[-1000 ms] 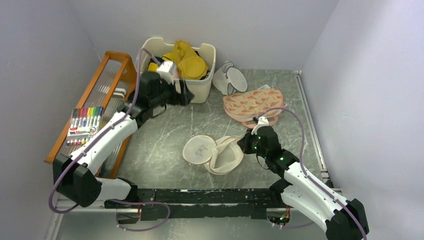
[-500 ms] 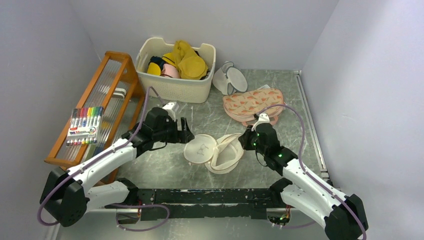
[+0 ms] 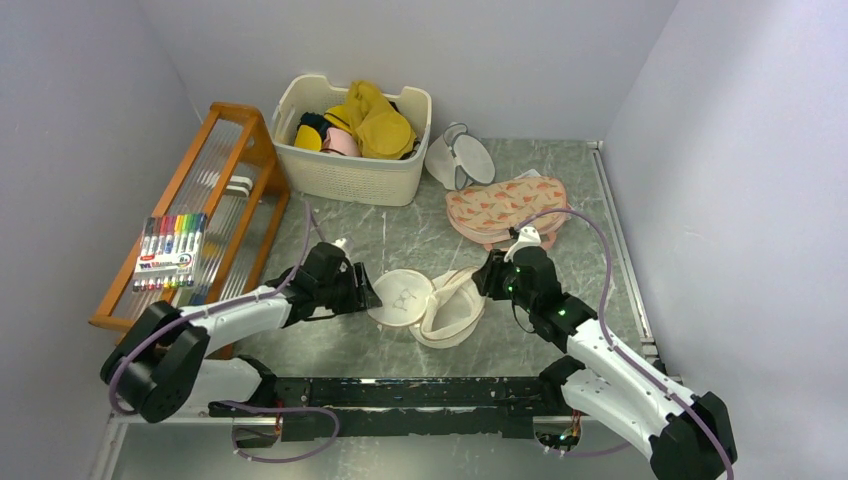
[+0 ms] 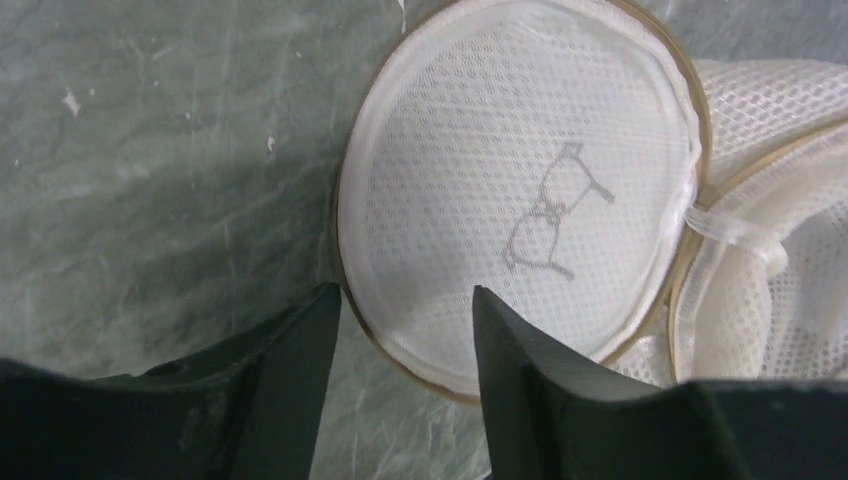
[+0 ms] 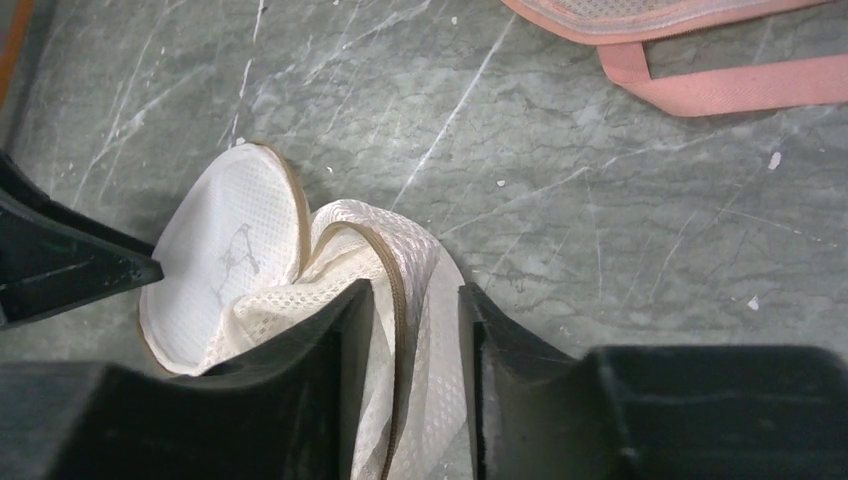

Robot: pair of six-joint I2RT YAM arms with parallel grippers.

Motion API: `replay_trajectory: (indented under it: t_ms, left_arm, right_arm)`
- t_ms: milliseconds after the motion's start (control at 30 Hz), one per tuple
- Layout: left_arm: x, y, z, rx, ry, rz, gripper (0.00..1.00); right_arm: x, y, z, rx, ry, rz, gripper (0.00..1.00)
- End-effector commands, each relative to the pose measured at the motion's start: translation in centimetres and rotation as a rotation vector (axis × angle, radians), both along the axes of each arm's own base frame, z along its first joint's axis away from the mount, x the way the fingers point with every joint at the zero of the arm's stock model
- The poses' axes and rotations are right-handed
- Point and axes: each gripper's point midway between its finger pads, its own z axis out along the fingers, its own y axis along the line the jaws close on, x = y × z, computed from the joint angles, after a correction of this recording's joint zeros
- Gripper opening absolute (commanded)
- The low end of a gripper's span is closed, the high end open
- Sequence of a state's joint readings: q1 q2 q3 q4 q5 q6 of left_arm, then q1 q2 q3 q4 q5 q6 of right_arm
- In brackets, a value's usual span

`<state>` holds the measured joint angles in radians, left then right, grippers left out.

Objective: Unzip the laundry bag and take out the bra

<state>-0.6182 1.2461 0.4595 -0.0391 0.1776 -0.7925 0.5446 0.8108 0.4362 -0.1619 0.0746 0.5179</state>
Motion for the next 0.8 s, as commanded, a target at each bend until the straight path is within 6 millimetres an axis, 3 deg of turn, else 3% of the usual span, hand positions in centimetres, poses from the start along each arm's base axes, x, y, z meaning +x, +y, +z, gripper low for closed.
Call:
replay_trajectory:
  t_ms: [0,167,300,367,500,633,767]
  left_arm:
    - [1.4,-1.4,0.0,-0.051,-0.03,0.004,0.58]
    - [1.7,-1.2,-0.7,-0.022,-0.034,0.01,0.46]
    - [2.5,-0.3,-0.1,0.039,-0.06,0.032,0.27]
    - [3.4,-0.4,1.9,0.036,-0.124,0.027,0.17]
    - [5.7,-0.5,7.4,0.03,-0.299,0.019,0.07]
    - [7.6,-0.5,13.5,0.029,-0.459,0.023,0.07]
    - [8.4,-0.6,17.4,0.053,-0.578,-0.015,0.07]
  right_arm:
    - [0.0,0.3,0.9,0.017,-0.037,0.016,0.43]
    - [0.0,0.1,2.6,0.023,-0.078,0.019,0.66]
    - [0.2,-0.3,4.8,0.024,-0.122,0.007,0.69]
    - [0.3,-0.4,6.0,0.026,-0.145,0.004,0.69]
    - [0.5,-0.6,8.3,0.039,-0.194,-0.005,0.69]
    - [0.7,-0.7,10.7,0.063,-0.242,-0.014,0.69]
    - [0.5,-0.9,12.8,0.086,-0.288,-0.023,0.69]
